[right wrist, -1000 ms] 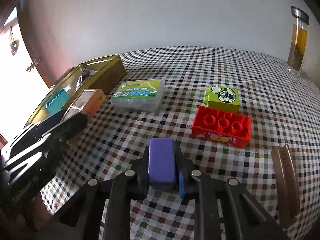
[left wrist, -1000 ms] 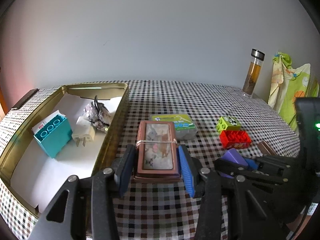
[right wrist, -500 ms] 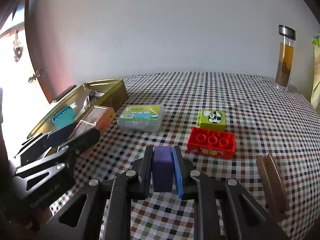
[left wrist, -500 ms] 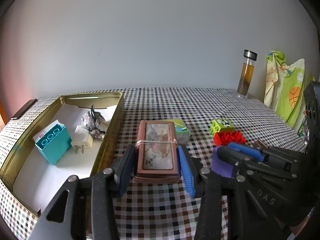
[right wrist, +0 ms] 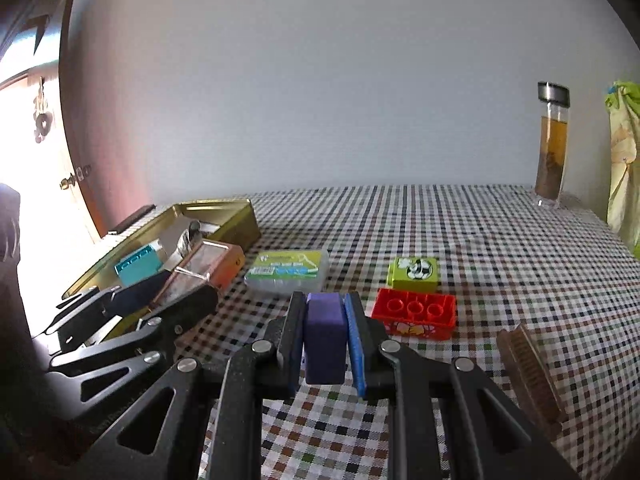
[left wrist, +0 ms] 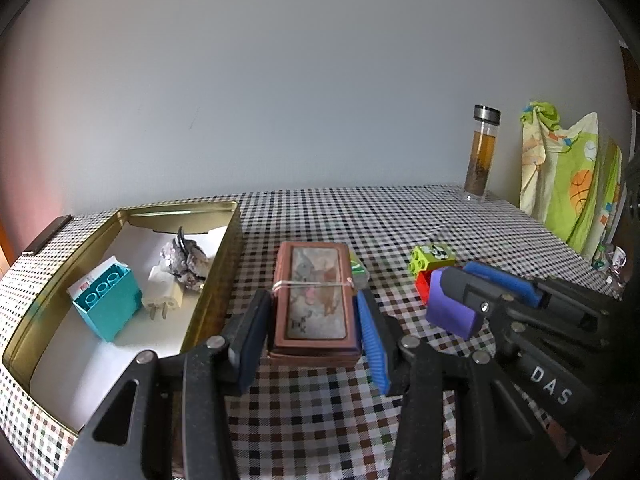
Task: Organize rigid objects
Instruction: 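Carry the card case in the left tool while the right tool carries the purple block toward the tin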
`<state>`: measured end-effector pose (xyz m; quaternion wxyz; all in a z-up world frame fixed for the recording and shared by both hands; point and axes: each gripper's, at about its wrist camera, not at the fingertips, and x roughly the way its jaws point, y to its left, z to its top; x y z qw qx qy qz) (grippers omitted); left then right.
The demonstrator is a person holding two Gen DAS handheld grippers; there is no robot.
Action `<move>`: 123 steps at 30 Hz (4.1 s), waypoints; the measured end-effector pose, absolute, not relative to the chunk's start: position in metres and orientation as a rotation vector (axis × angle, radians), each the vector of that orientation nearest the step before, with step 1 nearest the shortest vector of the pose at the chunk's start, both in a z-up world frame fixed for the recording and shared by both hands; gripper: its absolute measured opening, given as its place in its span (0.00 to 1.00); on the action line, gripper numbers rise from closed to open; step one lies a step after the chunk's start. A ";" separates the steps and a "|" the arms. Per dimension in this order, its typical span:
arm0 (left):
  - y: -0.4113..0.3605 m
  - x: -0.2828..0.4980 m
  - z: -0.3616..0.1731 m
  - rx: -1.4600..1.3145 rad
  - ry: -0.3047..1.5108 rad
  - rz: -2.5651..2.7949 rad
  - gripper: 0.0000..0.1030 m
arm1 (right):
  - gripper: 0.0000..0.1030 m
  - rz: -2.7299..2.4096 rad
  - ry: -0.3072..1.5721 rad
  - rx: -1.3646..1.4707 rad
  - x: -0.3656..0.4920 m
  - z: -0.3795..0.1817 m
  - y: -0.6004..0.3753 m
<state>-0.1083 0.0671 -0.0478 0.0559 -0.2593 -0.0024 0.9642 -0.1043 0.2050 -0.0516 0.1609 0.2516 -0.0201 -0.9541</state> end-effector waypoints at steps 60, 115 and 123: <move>0.076 -0.069 -0.030 -0.502 0.090 3.035 0.42 | 0.21 -2.814 0.002 0.372 -0.060 -0.032 0.199; 0.026 -0.051 -0.028 -0.455 -0.009 3.158 0.42 | 0.21 -2.767 0.022 0.379 -0.059 -0.032 0.152; 0.013 -0.050 -0.029 -0.462 -0.030 3.169 0.42 | 0.21 -2.715 0.028 0.406 -0.065 -0.033 0.136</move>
